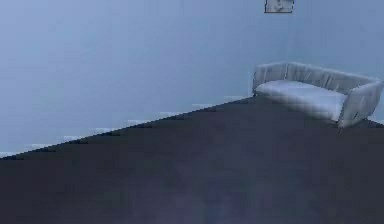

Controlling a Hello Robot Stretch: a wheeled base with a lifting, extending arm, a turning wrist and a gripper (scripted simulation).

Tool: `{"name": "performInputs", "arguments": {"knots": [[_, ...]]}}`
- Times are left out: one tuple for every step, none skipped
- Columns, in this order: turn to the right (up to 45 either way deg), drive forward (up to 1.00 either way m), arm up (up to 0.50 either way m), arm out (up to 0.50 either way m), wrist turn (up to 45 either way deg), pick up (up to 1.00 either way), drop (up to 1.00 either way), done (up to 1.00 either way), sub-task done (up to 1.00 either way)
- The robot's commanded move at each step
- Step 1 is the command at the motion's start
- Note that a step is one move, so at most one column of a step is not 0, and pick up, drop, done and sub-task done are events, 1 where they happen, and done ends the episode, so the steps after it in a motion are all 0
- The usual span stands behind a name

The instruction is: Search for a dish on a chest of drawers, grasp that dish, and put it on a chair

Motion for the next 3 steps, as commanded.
{"name": "performInputs", "arguments": {"knots": [[45.0, 0.00, 0.00, 0.00, 0.0, 0.00, 0.00, 0.00, 0.00], [45.0, 0.00, 0.00, 0.00, 0.0, 0.00, 0.00, 0.00, 0.00], [42.0, 0.00, 0.00, 0.00, 0.0, 0.00, 0.00, 0.00, 0.00]]}}
